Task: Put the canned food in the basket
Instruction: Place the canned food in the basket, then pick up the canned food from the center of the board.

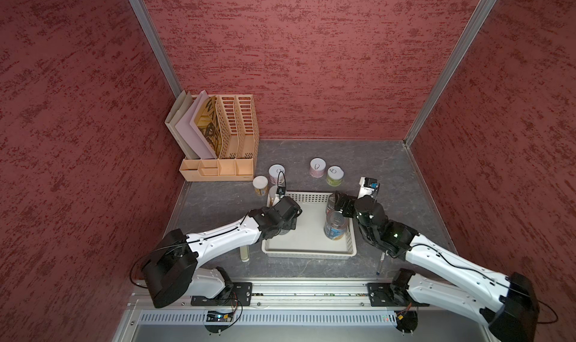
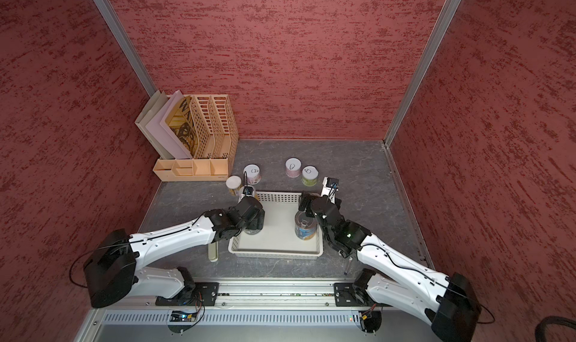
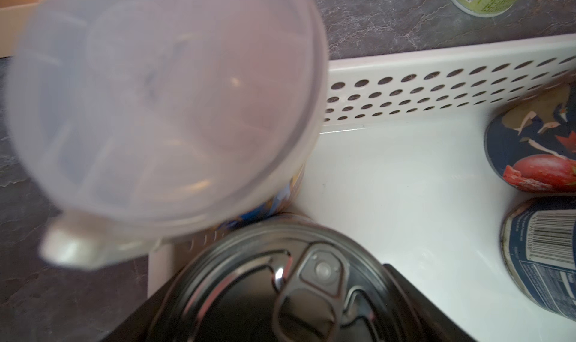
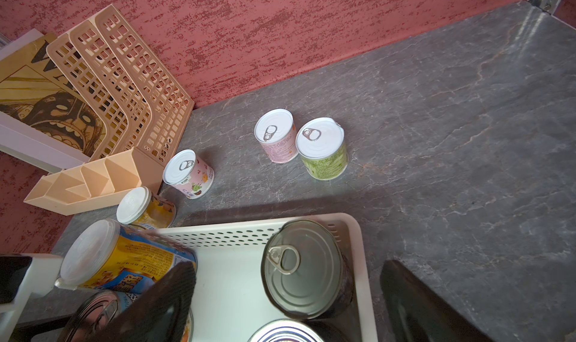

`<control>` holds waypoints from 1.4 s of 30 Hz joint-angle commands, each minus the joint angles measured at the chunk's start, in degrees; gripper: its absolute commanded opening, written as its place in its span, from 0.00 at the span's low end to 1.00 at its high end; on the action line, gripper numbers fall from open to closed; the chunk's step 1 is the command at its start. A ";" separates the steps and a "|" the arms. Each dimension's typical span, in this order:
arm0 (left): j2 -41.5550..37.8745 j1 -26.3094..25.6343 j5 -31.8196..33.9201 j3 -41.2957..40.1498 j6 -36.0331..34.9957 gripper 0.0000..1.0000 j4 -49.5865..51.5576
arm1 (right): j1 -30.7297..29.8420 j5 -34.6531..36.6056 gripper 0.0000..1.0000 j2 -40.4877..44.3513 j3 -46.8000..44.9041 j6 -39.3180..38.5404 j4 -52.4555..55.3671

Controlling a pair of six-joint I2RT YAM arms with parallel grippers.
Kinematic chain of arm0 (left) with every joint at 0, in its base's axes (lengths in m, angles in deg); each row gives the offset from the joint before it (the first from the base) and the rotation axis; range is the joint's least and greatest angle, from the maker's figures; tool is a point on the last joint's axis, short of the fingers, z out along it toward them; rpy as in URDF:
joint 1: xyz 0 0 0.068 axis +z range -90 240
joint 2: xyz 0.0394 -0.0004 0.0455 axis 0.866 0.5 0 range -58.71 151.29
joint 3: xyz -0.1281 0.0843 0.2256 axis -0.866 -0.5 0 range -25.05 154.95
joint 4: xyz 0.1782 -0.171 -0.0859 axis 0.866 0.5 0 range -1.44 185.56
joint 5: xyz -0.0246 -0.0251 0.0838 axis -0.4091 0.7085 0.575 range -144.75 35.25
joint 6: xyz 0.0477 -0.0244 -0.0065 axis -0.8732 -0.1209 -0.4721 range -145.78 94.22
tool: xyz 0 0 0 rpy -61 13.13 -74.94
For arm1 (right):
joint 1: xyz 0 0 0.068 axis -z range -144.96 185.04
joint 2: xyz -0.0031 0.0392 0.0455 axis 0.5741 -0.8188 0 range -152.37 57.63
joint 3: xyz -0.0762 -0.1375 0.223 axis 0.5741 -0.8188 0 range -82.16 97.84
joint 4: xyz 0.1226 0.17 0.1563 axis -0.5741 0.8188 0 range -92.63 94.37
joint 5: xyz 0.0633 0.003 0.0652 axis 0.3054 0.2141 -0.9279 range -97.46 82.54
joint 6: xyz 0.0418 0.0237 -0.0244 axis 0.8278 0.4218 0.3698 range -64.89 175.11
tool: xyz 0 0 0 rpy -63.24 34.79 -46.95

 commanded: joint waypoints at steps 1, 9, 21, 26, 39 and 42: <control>-1.12 0.65 5.80 0.06 0.57 1.00 2.33 | 0.40 -0.40 0.98 -0.18 1.24 0.10 -0.90; -6.12 -0.79 4.37 -1.57 -1.70 1.00 0.00 | 0.40 -0.48 0.98 -0.33 2.29 -0.51 0.22; -20.20 -2.36 3.29 -5.91 -5.30 1.00 -3.49 | 0.57 -3.22 0.98 -2.46 6.51 -2.16 4.19; -27.59 -1.57 2.05 -3.47 -5.73 1.00 -2.61 | 3.03 -8.10 0.98 -7.31 12.77 -2.46 9.45; -26.19 21.31 -8.77 1.19 0.98 1.00 -3.93 | 12.83 -14.75 0.98 -27.91 36.00 -4.97 17.73; -26.81 28.34 -13.00 -1.57 3.60 1.00 -3.45 | 14.43 -13.41 0.98 -37.28 41.94 -7.38 21.44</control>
